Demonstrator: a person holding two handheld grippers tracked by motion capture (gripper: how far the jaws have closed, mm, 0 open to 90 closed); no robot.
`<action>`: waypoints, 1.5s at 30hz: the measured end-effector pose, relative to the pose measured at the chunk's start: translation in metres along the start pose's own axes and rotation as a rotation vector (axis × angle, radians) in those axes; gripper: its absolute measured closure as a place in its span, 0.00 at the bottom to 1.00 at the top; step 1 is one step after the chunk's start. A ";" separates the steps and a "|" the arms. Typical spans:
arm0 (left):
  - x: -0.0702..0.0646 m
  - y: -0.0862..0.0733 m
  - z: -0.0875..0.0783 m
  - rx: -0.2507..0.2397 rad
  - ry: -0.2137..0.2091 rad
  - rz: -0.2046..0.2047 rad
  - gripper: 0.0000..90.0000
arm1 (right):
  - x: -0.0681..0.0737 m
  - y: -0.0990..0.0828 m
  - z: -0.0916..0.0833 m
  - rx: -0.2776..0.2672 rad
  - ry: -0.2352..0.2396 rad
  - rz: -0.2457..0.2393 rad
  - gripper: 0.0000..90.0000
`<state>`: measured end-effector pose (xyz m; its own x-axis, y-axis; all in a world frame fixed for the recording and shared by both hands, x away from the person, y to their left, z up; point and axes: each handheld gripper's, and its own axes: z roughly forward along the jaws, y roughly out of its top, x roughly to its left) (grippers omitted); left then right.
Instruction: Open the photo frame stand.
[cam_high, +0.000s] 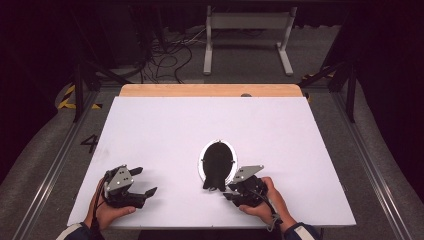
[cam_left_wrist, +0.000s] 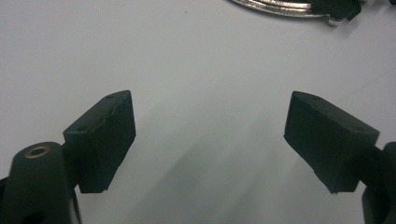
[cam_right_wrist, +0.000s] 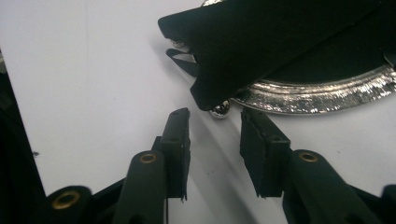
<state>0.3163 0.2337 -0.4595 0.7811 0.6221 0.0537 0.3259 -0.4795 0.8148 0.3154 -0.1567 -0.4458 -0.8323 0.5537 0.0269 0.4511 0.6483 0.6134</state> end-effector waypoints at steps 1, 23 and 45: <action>0.000 0.000 0.000 -0.003 -0.001 0.000 0.19 | 0.001 0.001 0.001 0.004 0.000 -0.003 0.70; -0.006 0.004 0.012 0.040 -0.028 0.011 0.17 | -0.037 -0.003 0.010 -0.181 0.282 0.366 0.64; -0.009 0.036 0.055 0.050 -0.120 0.017 0.19 | -0.062 0.000 0.023 -0.222 0.453 0.634 0.66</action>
<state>0.3504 0.1762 -0.4625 0.8436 0.5369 -0.0045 0.3359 -0.5212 0.7845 0.3745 -0.1787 -0.4657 -0.5113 0.4845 0.7099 0.8458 0.1370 0.5157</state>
